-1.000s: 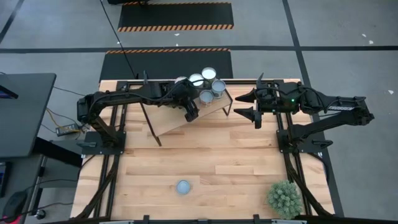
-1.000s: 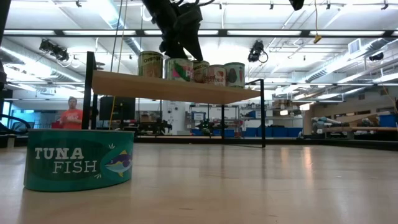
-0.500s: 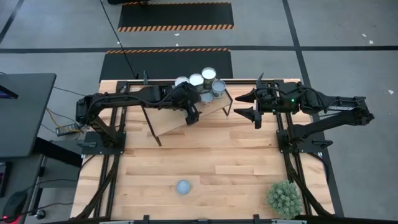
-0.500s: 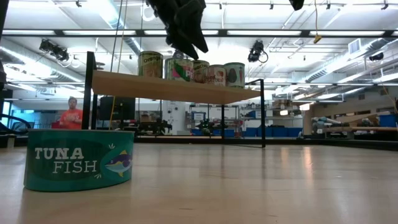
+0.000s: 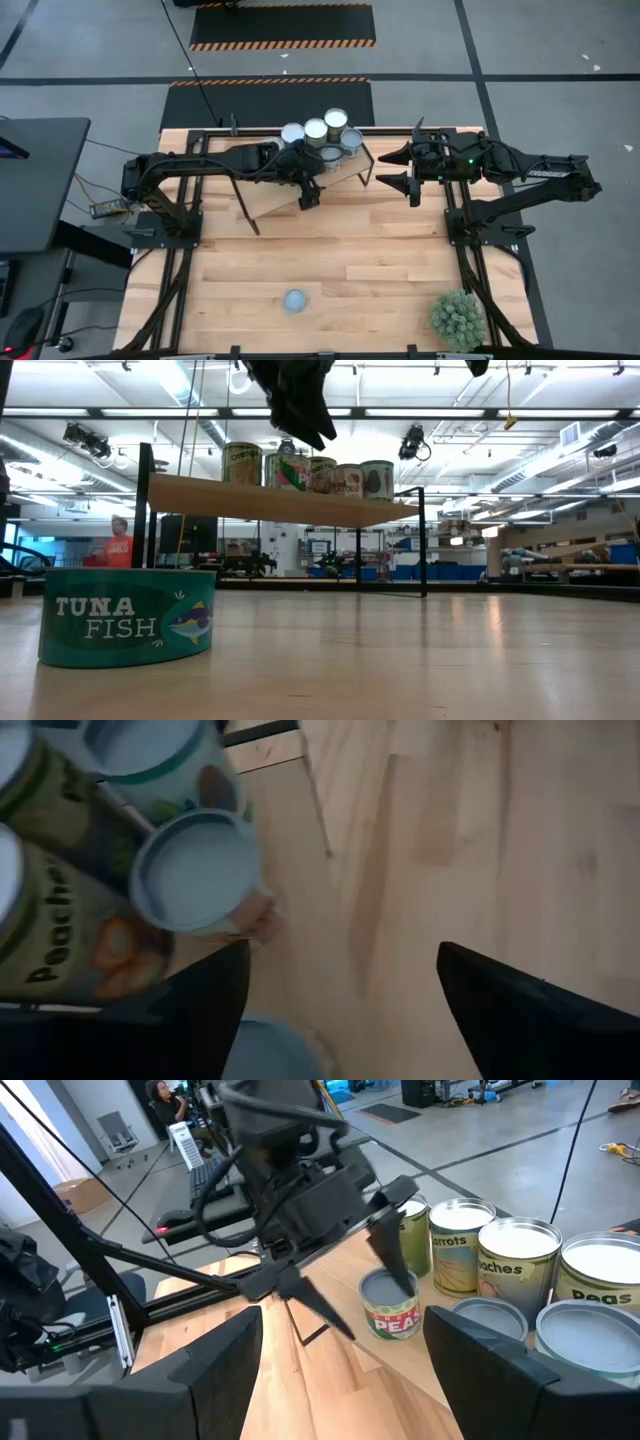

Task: Pick and place cans onto a shelf
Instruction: Put the canned green peas on the shelf

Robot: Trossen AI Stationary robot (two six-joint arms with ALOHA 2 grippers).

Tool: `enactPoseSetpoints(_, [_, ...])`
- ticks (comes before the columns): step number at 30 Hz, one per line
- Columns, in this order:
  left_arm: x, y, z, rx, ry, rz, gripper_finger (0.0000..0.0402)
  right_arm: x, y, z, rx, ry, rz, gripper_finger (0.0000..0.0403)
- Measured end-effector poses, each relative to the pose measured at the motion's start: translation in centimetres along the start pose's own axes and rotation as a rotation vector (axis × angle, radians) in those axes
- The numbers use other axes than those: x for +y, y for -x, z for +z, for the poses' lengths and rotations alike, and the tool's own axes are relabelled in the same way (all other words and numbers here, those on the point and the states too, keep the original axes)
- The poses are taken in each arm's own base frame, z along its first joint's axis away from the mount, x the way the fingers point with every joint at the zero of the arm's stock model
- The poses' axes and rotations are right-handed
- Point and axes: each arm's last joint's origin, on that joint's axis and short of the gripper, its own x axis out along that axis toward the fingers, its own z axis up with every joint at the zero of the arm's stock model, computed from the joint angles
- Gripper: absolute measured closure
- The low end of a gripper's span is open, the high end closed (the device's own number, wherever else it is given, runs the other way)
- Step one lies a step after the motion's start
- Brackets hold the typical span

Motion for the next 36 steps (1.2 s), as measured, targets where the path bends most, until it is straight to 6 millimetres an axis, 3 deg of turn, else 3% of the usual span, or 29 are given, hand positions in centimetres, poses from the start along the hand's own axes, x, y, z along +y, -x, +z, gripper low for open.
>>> enactPoseSetpoints(7, [-1.7,2.3,1.0,0.039,0.007,-0.122,0.0108,0.1,-0.1,0.2,-0.026,-0.017,0.007,0.0119])
enactPoseSetpoints(16, [-1.9,5.7,1.0,0.23,0.105,-0.127,0.0116,1.3,-1.8,1.6,-0.171,-0.056,0.135,0.0119])
enactPoseSetpoints(24, [-3.1,6.3,0.4,0.26,0.025,-0.066,0.0116,1.6,-4.9,0.6,-0.099,-0.109,0.163,0.0119])
enactPoseSetpoints(31, [-2.2,5.4,-0.1,0.281,-0.068,-0.002,0.0116,2.0,-7.1,-0.7,0.018,-0.149,0.267,0.0119])
enactPoseSetpoints(36, [-1.4,4.7,-0.3,0.284,-0.324,0.078,0.0116,2.0,-7.8,-1.3,0.061,-0.163,0.284,0.0119])
